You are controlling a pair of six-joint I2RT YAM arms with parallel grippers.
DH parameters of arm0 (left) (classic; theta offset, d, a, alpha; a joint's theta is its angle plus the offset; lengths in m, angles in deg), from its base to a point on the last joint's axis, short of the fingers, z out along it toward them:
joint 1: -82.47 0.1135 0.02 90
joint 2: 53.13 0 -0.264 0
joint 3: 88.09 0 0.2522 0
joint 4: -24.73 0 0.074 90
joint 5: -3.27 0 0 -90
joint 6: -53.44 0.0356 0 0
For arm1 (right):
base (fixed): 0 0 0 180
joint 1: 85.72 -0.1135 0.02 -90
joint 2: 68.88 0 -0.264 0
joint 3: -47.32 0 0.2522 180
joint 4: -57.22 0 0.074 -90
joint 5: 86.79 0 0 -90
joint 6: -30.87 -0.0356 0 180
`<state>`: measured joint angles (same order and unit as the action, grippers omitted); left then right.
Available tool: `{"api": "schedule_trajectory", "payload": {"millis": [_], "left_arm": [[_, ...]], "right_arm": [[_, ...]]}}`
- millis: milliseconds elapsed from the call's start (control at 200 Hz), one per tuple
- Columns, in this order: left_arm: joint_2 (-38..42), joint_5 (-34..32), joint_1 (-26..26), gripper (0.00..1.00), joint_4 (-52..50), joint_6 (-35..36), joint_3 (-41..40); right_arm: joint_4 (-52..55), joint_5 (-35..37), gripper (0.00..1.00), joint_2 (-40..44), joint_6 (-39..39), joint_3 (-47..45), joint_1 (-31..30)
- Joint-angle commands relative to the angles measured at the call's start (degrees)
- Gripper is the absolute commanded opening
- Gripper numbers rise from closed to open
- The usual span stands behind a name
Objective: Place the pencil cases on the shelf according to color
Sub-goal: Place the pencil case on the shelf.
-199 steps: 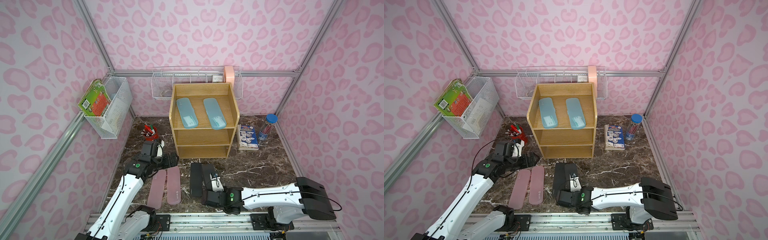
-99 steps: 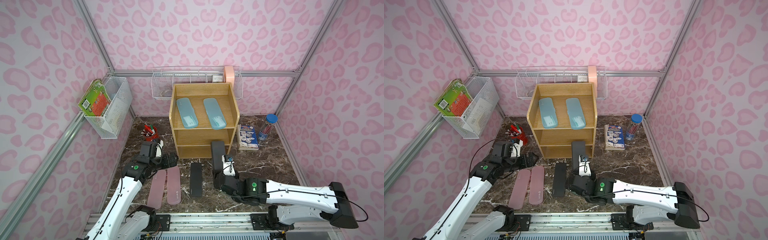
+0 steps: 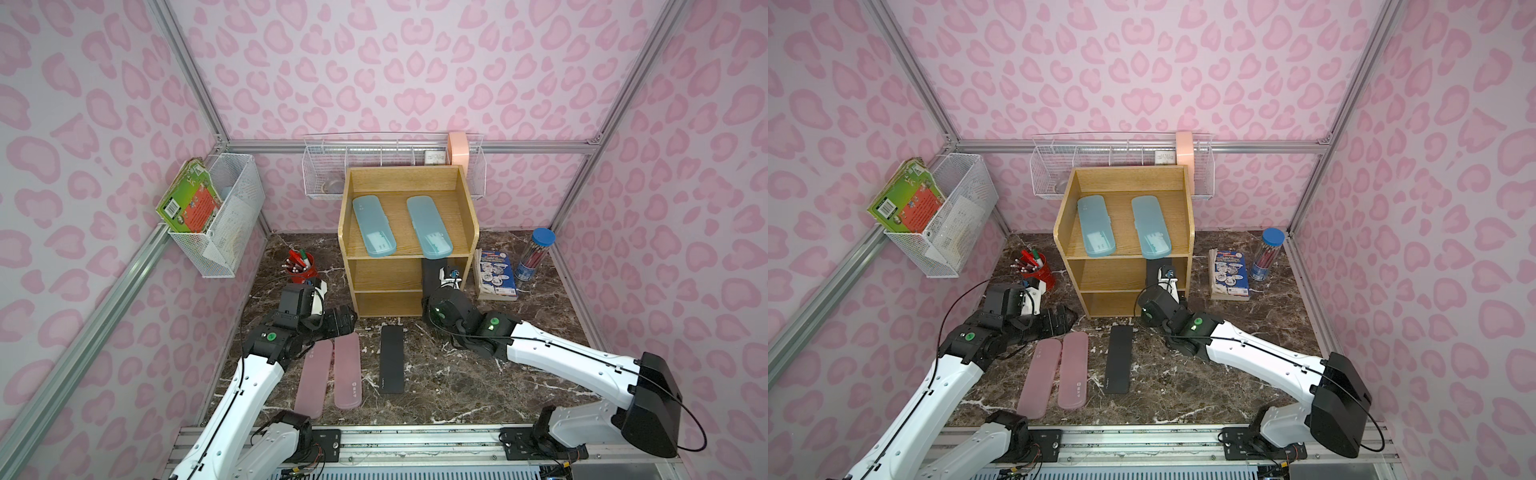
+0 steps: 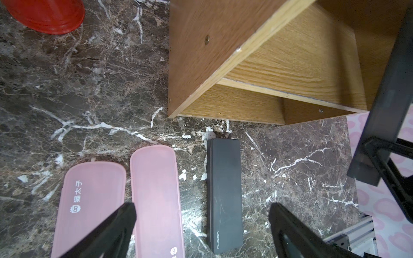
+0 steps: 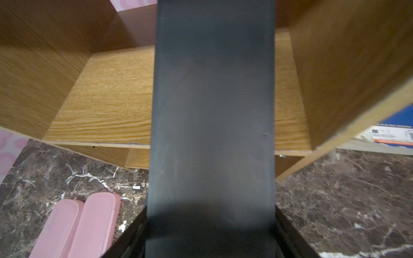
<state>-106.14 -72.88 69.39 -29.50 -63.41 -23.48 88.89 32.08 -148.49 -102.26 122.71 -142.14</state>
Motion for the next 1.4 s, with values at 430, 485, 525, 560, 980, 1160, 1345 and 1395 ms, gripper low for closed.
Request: {"api": "schedule_trajectory", "payload": {"millis": [430, 485, 525, 560, 980, 1160, 1345, 1395], "left_arm": [[-2.2, 2.8, 0.0, 0.98, 1.6, 0.0, 0.0], [-2.1, 2.9, 0.0, 0.98, 1.5, -0.1, 0.0], [-1.8, 2.7, 0.0, 0.98, 1.5, -0.2, 0.0], [-1.4, 2.6, 0.0, 0.98, 1.5, 0.0, 0.0], [-0.1, 0.4, 0.0, 0.98, -0.2, 1.3, 1.0], [-0.6, 0.3, 0.0, 0.98, 0.2, 1.2, 0.8], [0.0, -0.6, 0.0, 0.98, -0.9, 1.6, 1.3], [0.2, -0.7, 0.1, 0.98, -0.7, 1.6, 1.1]], "right_arm": [[-1.2, -4.0, 0.83, -3.2, 1.1, 3.8, 2.9], [-1.1, -4.5, 0.84, -2.5, 1.9, 3.9, 2.8], [-1.4, -4.9, 0.84, -1.6, 2.4, 3.5, 2.8], [-1.4, -5.2, 0.85, -0.7, 2.5, 3.1, 2.9], [1.8, -9.0, 0.74, 9.5, -0.9, -4.9, -2.3], [0.6, -14.5, 0.56, 9.9, 0.5, -8.6, -3.4], [6.1, -10.9, 0.52, 4.8, 1.4, -5.5, -2.0], [4.2, -12.0, 0.52, 4.0, 2.7, -4.9, -1.0]]}}
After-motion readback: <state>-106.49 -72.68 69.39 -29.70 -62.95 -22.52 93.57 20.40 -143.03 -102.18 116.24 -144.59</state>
